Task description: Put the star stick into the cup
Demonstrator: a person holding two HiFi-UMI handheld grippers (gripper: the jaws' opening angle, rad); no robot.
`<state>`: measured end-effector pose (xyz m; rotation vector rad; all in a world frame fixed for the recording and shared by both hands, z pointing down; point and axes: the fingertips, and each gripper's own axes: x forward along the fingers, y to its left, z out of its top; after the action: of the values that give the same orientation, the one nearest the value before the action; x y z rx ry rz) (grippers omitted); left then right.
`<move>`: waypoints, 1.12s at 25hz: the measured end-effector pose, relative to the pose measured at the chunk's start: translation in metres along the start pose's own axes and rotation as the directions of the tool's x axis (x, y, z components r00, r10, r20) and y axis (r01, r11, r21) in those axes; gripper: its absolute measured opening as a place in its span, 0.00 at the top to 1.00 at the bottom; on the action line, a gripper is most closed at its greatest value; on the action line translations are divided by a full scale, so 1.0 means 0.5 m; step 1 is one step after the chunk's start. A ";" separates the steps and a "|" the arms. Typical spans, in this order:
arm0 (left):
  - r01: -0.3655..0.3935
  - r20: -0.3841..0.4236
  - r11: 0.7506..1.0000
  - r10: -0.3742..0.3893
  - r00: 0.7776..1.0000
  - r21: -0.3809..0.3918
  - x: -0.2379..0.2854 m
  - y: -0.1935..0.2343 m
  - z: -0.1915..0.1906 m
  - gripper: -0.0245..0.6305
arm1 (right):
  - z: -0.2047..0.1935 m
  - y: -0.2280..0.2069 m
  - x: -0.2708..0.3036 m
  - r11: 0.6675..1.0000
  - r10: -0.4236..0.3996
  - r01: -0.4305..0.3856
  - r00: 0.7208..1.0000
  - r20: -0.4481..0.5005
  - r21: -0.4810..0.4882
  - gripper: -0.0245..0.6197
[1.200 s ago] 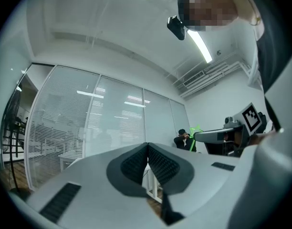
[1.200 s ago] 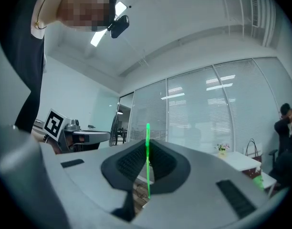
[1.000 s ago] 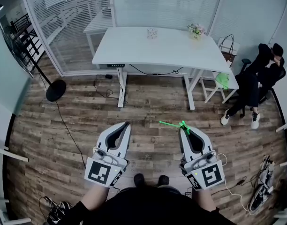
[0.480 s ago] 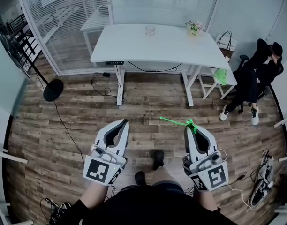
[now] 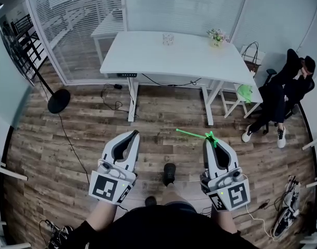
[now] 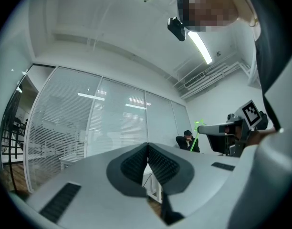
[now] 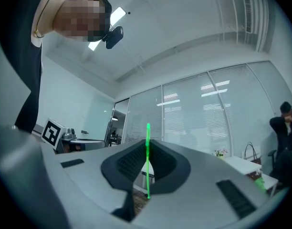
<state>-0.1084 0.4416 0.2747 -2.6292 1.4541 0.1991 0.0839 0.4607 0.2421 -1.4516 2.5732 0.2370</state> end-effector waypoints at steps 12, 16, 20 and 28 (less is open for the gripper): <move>-0.001 -0.002 1.000 0.001 1.000 0.022 0.178 0.057 -0.033 0.94 | -0.042 -0.154 0.137 1.000 -0.012 0.012 1.000 0.013 -0.004 0.93; -0.015 0.033 1.000 0.015 0.999 0.011 0.243 0.090 -0.026 0.94 | -0.046 -0.198 0.197 1.000 -0.003 0.004 1.000 0.022 -0.010 0.93; -0.022 0.035 1.000 0.021 0.999 0.010 0.303 0.111 -0.032 0.94 | -0.053 -0.242 0.241 1.000 0.003 -0.003 1.000 0.028 -0.010 0.93; -0.032 0.029 0.999 0.032 0.999 0.010 0.423 0.138 -0.046 0.94 | -0.071 -0.331 0.331 0.999 0.033 -0.033 0.999 0.033 0.005 0.93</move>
<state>-0.0545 0.2255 0.2564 -2.5857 1.4845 0.2309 0.1390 0.2310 0.2297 -1.3921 2.5714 0.2563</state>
